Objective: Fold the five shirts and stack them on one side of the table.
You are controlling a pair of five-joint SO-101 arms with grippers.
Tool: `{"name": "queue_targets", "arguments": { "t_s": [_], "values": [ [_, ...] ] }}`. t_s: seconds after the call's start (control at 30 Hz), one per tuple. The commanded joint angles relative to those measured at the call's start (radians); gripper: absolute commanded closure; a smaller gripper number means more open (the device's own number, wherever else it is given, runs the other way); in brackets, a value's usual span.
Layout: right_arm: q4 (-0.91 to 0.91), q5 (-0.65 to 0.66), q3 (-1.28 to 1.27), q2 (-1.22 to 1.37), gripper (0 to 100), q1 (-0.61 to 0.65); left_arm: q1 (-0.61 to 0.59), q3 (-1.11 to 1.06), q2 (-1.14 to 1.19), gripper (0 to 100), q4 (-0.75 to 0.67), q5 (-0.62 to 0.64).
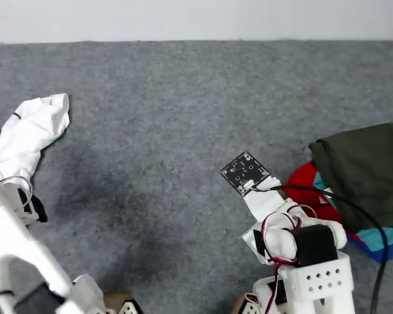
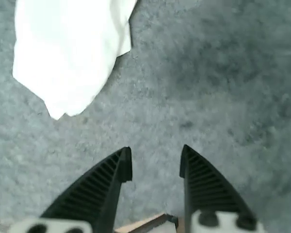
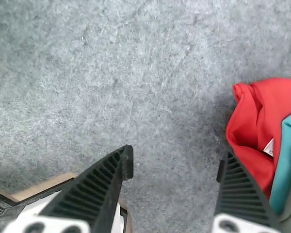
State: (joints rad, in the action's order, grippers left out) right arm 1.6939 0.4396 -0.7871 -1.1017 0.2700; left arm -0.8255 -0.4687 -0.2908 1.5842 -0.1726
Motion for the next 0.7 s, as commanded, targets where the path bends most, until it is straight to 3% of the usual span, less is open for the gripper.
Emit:
{"name": "queue_targets", "arguments": {
  "t_s": [0.0, 0.33, 0.67],
  "values": [
    [-0.013, 0.008, 0.006, -0.008, 71.4, 0.005, -0.051, 0.085, 0.055, 83, -0.051, 0.000],
    [-0.012, 0.008, 0.006, -0.008, 71.4, 0.004, -0.215, 0.162, 0.215, 83, -0.227, 0.000],
    [-0.012, 0.008, 0.006, -0.008, 71.4, 0.005, -0.201, 0.163, 0.427, 83, -0.367, 0.002]
  ]
}}
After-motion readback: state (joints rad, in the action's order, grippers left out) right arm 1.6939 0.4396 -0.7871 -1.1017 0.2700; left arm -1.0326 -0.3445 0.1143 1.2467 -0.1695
